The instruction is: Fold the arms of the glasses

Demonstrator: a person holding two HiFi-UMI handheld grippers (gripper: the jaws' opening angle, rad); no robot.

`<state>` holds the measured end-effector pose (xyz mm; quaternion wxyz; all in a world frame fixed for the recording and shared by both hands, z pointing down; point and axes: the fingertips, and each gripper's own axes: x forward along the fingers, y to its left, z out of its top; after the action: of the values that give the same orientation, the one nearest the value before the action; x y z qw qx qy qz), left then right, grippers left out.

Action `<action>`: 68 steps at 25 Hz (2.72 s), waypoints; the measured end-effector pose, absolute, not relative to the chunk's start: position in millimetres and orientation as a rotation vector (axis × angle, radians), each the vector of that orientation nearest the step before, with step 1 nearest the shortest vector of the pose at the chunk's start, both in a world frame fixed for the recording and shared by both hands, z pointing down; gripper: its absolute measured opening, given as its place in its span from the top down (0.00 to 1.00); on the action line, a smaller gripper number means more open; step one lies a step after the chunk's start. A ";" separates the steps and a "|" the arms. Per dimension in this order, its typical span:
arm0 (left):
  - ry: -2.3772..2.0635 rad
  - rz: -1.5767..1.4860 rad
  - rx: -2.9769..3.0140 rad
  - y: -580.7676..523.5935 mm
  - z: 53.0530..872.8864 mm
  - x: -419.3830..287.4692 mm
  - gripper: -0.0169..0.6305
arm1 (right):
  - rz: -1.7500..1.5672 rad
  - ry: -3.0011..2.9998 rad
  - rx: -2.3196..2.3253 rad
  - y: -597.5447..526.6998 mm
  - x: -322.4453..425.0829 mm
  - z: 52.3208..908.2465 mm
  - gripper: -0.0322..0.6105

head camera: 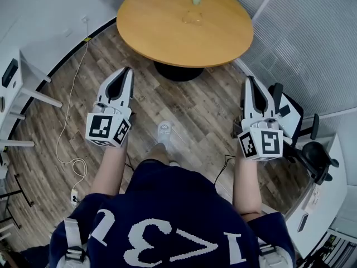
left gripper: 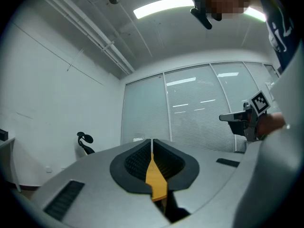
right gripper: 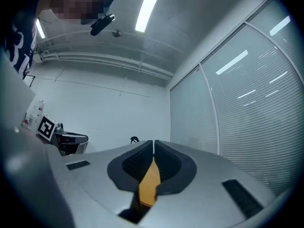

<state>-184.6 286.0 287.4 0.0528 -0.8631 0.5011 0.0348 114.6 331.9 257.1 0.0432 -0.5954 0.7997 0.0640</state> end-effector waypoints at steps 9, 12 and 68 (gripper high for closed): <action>1.487 0.122 -2.649 144.6 276.1 -183.4 0.93 | 0.197 2.443 -1.840 198.3 109.5 249.8 0.90; 1.466 0.130 -2.661 101.6 272.2 -182.0 0.93 | 0.204 2.453 -1.842 157.6 104.0 248.1 0.90; 1.686 -0.026 -2.762 -227.0 374.9 -110.5 0.93 | -0.065 3.214 -1.624 -239.5 97.9 455.5 0.90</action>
<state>-110.5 -227.0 374.9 -0.0471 -0.8525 0.5206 -0.0079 97.9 -239.5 455.5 -0.2279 -0.4392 0.8688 -0.0177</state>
